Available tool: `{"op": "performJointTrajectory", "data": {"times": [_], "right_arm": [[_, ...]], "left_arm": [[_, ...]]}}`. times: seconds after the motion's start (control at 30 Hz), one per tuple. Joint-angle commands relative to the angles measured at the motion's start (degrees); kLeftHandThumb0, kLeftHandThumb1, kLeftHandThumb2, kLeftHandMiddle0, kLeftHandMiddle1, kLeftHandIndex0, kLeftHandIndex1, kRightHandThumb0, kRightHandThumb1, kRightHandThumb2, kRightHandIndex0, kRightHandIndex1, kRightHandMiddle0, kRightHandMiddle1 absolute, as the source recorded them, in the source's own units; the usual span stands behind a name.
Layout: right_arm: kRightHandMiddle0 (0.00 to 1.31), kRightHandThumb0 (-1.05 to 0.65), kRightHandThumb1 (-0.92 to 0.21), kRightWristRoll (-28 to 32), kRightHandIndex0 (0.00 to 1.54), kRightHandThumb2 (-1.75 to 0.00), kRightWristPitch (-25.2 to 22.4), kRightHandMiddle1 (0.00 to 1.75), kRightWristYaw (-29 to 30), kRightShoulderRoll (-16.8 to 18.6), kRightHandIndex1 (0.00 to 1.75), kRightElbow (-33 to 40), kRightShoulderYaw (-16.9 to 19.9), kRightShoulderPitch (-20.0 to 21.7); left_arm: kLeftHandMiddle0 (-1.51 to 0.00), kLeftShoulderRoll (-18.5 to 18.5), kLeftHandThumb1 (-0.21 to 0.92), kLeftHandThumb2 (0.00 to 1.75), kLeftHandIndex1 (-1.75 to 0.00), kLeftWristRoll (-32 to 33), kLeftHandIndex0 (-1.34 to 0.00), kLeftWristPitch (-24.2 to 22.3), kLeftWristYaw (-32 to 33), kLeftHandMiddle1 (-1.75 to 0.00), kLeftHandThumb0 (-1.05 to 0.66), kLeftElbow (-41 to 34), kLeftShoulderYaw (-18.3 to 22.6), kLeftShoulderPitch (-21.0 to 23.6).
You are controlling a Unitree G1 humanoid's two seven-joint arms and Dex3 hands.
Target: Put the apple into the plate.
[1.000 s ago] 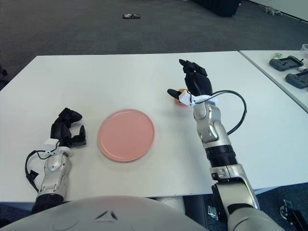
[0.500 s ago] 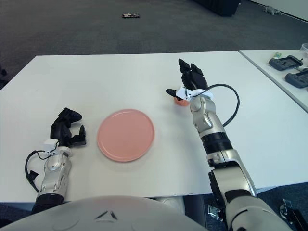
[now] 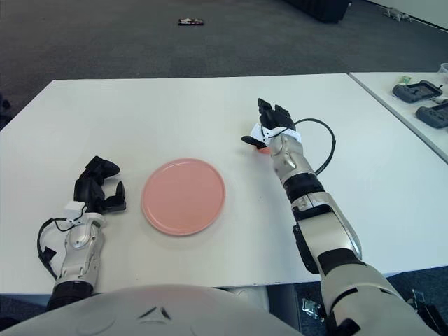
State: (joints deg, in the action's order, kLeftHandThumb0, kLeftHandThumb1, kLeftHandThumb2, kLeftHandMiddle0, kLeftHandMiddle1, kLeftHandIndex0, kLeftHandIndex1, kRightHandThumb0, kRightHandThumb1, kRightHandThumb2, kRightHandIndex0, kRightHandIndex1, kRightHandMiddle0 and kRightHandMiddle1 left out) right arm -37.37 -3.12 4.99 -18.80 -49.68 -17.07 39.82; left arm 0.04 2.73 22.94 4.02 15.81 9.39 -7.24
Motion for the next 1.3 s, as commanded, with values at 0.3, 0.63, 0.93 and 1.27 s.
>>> {"op": "performJointTrajectory", "data": {"times": [0.3,0.63,0.93,1.27], "right_arm": [[0.0,-0.98,-0.6,0.69,0.0,-0.75,2.12,0.27,-0.17,0.64,0.0,-13.54,-3.02,5.77],[0.0,-0.96,-0.6,1.23,0.0,-0.74,-0.4,0.31,-2.29,1.31,0.0,-18.12,-4.24,6.52],[0.0,-0.95,-0.6,1.16,0.0,-0.76,-3.6,0.41,-3.07,1.73,0.0,-20.97,-5.43,6.08],[0.0,-0.9,-0.57,2.52,0.01,-0.81,-6.38,0.53,-2.21,1.75,0.01,-21.66,-4.69,4.61]], "left_arm": [[-0.92,-0.09,-0.07,1.75,-1.7,-0.39,-0.67,-1.34,0.25,-1.75,-0.01,2.01,-0.03,-1.52],[-0.92,-0.28,-0.06,1.75,-1.7,-0.43,-0.66,-2.08,0.53,-1.75,-0.01,1.42,0.13,-1.8],[-0.92,-0.26,-0.07,1.75,-1.7,-0.23,-0.67,-1.73,0.39,-1.75,-0.01,1.49,0.45,-1.81],[-0.92,-0.34,-0.06,1.75,-1.7,-0.19,-0.67,-2.3,0.38,-1.75,-0.01,1.11,0.68,-1.89]]}}
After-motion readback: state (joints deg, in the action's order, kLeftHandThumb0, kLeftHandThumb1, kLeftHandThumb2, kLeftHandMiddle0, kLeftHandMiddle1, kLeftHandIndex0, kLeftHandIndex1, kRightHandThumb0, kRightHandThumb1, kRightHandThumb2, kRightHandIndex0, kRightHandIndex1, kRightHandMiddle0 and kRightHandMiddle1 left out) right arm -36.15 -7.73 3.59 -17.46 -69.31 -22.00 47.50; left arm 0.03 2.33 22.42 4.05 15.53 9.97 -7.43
